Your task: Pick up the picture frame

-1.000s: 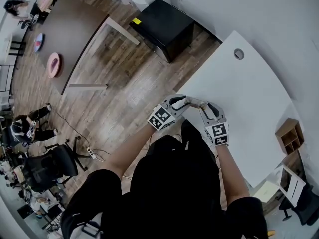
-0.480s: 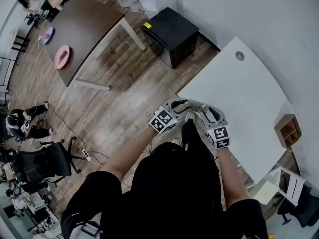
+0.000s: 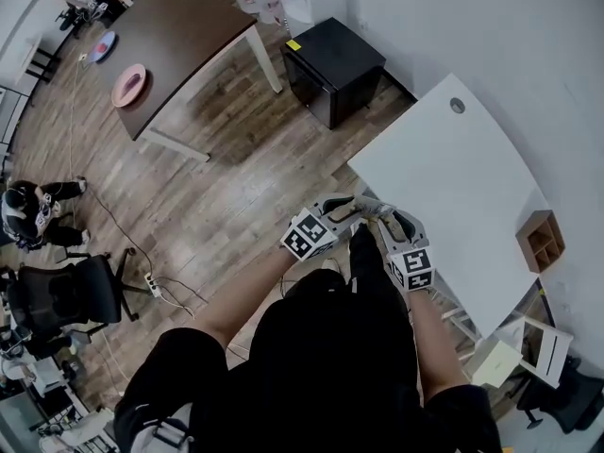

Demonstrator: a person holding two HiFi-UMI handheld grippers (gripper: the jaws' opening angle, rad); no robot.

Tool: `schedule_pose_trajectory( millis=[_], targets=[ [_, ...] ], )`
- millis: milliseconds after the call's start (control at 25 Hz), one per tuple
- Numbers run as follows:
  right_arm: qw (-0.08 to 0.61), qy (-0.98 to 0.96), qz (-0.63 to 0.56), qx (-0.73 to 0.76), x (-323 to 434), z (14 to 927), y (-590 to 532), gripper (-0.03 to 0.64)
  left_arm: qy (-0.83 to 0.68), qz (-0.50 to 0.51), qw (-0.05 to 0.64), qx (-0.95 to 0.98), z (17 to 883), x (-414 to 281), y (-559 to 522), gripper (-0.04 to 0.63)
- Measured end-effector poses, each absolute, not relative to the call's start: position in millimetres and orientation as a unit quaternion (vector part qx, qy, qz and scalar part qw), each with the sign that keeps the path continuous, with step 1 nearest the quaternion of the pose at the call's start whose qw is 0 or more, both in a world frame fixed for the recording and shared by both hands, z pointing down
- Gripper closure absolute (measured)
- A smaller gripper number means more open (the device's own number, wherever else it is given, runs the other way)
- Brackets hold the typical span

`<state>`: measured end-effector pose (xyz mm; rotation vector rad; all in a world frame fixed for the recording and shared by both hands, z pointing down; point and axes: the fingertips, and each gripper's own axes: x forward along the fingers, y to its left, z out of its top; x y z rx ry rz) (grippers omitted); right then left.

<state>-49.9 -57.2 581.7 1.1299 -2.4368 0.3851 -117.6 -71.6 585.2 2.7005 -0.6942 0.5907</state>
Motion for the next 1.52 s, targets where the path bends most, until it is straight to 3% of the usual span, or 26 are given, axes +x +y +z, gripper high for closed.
schedule_pose_trajectory(
  millis=[560,1520],
  targets=[
    [0.203,-0.862,0.14,0.443,-17,559,-3,0.465,-0.214,0.214,0.15,0.941,564,-84,-21,0.454],
    [0.161,-0.741,0.163,0.632,234,537,104,0.465,-0.01,0.221,0.096,0.97,538,182,60,0.456]
  ],
)
